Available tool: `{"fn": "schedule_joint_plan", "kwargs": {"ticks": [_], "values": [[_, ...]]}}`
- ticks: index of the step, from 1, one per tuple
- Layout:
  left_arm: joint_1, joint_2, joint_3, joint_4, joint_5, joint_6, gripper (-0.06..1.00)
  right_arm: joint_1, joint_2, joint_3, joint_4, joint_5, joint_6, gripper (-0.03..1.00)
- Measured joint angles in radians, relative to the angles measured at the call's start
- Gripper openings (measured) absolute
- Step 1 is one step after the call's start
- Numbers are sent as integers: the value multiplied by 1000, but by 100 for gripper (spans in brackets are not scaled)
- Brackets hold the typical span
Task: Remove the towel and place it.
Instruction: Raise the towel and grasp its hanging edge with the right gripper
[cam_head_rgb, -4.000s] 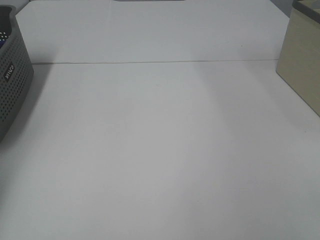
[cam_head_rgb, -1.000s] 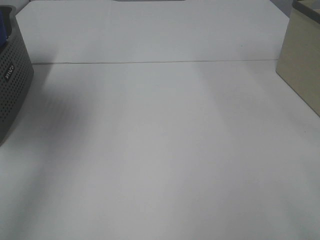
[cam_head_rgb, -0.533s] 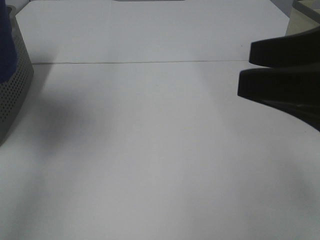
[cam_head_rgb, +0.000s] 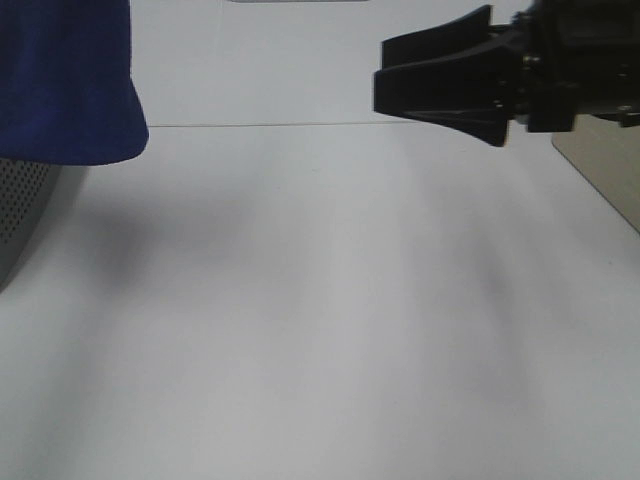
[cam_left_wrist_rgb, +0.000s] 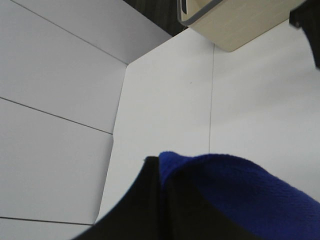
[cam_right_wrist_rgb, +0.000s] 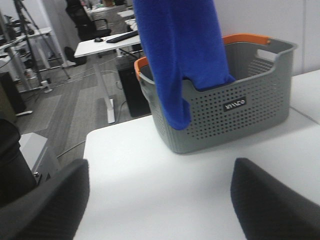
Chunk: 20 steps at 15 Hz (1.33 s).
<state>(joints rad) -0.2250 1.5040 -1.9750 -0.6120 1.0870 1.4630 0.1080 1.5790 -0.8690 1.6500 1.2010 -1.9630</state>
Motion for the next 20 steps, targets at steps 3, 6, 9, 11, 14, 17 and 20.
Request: {"fn": "schedule_joint_plan", "kwargs": {"ticks": [3, 6, 9, 11, 14, 17, 20], "values": [[0, 24, 0, -51, 0, 5, 0, 150, 168, -156, 37, -43, 1, 76], [0, 41, 0, -95, -9, 8, 0, 238, 290, -287, 53, -43, 7, 76], [0, 56, 0, -134, -20, 8, 0, 308, 383, -414, 66, -60, 9, 76], [0, 63, 0, -152, -35, 8, 0, 334, 424, -470, 67, -71, 12, 76], [0, 70, 0, -185, -51, 8, 0, 357, 481, -550, 78, -90, 20, 76], [0, 70, 0, -201, -70, 8, 0, 363, 528, -587, 85, -77, 37, 76], [0, 74, 0, -202, -91, 8, 0, 365, 529, -586, 85, -67, 37, 62]]}}
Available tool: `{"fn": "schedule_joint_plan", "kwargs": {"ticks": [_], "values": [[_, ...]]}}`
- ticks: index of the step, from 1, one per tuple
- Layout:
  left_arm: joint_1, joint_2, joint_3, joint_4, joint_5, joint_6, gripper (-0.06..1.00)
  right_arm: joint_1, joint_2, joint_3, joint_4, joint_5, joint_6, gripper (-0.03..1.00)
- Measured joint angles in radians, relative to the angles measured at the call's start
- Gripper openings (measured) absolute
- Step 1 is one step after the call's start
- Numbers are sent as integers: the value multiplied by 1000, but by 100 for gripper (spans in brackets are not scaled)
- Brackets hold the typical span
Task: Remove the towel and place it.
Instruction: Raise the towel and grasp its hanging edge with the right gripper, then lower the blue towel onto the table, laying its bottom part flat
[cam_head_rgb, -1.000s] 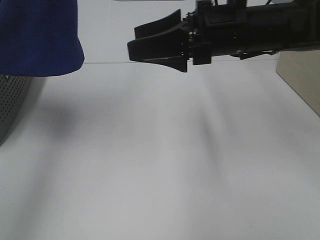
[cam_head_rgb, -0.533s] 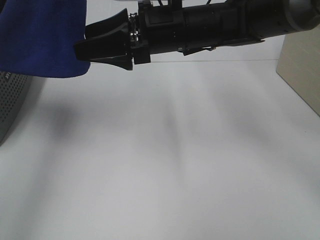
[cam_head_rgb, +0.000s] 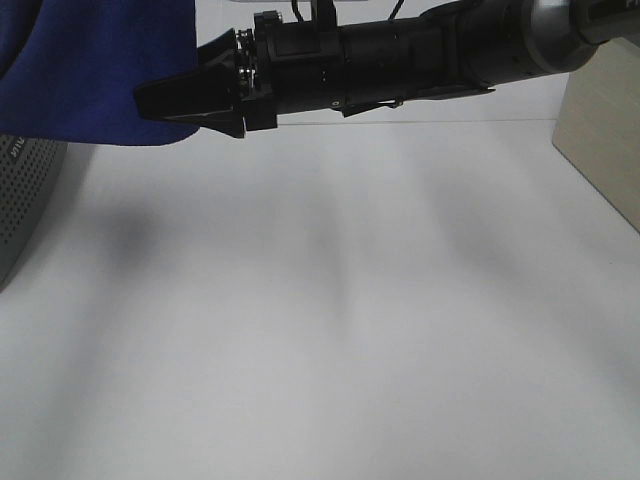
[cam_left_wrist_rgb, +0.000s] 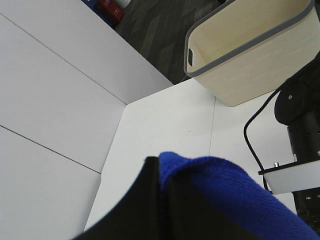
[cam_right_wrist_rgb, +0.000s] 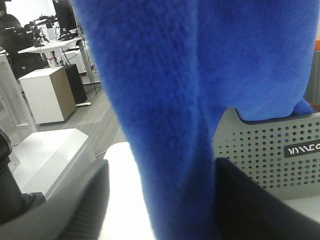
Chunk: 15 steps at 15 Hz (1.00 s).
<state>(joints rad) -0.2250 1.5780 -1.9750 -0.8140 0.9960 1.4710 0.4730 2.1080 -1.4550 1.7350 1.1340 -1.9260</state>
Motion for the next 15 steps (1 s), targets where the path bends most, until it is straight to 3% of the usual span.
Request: {"fn": "schedule_joint_plan", "kwargs": {"ticks": [3, 7, 13, 15], "values": [[0, 20, 0, 1, 0, 0, 0, -3, 0, 0, 0, 1, 8, 32], [-1, 30, 0, 46, -1, 0, 0, -88, 0, 0, 3, 66, 63, 4], [-1, 30, 0, 63, -1, 0, 0, -105, 0, 0, 3, 77, 128, 2], [-1, 36, 0, 63, -27, -12, 0, -105, -28, 0, -71, 34, 297, 3]]}}
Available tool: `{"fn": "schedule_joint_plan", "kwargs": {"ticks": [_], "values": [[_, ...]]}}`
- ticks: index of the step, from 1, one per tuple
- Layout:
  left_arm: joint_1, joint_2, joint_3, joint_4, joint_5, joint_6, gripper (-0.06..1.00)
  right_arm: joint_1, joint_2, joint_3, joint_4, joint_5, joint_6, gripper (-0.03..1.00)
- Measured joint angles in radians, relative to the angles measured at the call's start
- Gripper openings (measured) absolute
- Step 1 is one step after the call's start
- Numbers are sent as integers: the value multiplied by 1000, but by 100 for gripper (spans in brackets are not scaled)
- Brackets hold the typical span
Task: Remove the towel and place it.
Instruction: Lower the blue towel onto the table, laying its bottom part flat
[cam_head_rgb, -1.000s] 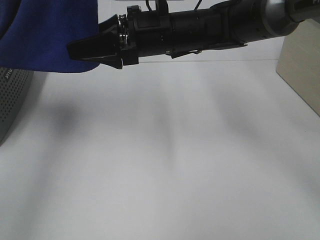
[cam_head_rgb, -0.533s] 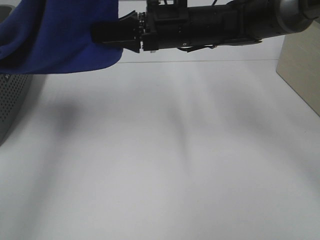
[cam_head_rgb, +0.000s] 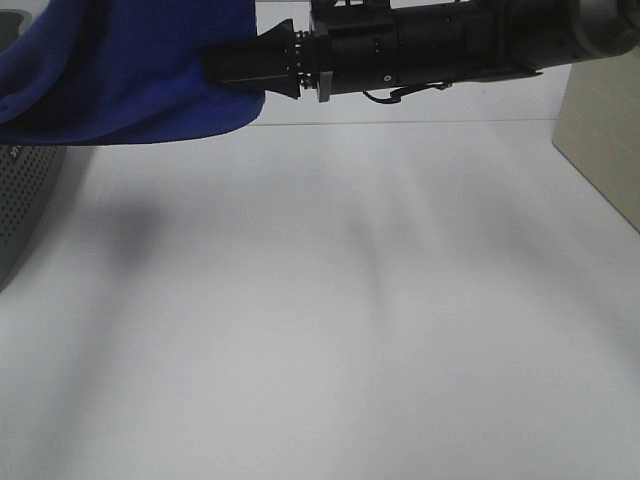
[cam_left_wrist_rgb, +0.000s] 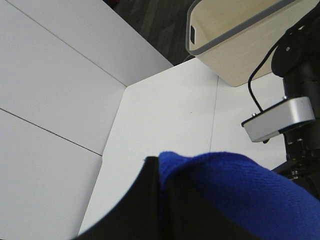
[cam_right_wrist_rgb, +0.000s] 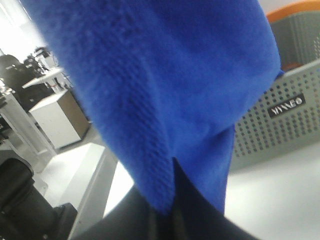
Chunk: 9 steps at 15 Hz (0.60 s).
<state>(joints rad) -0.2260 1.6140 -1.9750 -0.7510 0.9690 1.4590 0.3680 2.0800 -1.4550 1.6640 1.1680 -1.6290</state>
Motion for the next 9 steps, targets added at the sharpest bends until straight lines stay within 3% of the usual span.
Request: {"fn": "schedule_joint_plan", "kwargs": {"ticks": [4, 9], "values": [[0, 38, 0, -1, -93, -81, 0, -8, -180, -1, -386, -245, 331, 2], [0, 85, 0, -12, -196, -167, 0, -28, -293, -180, -918, -238, 810, 2]]}}
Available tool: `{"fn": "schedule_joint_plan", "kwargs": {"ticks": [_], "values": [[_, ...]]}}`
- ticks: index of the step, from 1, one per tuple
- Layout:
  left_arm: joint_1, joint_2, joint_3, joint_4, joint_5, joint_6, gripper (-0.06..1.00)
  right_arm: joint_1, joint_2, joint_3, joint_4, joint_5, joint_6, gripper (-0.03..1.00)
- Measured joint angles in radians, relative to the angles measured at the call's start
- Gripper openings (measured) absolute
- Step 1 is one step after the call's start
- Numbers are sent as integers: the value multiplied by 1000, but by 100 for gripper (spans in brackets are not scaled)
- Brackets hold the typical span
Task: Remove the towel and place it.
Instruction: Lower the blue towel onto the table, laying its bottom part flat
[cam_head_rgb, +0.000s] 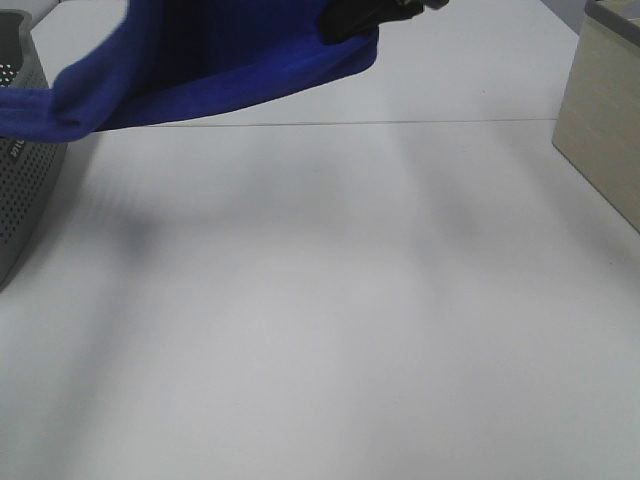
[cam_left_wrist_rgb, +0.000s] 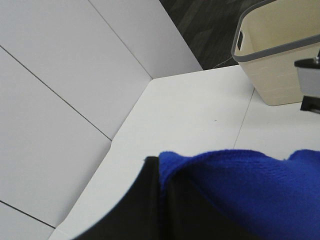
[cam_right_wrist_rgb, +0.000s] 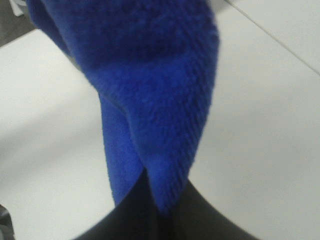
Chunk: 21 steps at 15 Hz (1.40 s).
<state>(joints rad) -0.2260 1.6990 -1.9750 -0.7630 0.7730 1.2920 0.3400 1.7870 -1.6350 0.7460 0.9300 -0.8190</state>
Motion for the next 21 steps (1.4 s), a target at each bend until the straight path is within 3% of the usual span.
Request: {"fn": "schedule_joint_plan", "kwargs": {"ticks": [2, 5, 7, 11, 15, 17, 21], "values": [[0, 23, 0, -26, -55, -3, 0, 0, 0, -130, -204, 28, 194, 2], [0, 50, 0, -45, -160, -6, 0, -1, 2, -299, -390, 33, 329, 2], [0, 68, 0, -53, -236, 4, 0, -2, 4, -422, -472, -11, 332, 2], [0, 71, 0, -58, -273, 132, 0, -2, 5, -445, -566, -121, 295, 2], [0, 114, 0, -83, -415, 169, 0, -2, 45, -445, -595, -318, 252, 2], [0, 147, 0, -99, -550, 171, 0, -2, 100, -445, -616, -486, 251, 2], [-1, 221, -10, -107, -725, 171, 0, -2, 172, -445, -636, -774, 245, 2]]}}
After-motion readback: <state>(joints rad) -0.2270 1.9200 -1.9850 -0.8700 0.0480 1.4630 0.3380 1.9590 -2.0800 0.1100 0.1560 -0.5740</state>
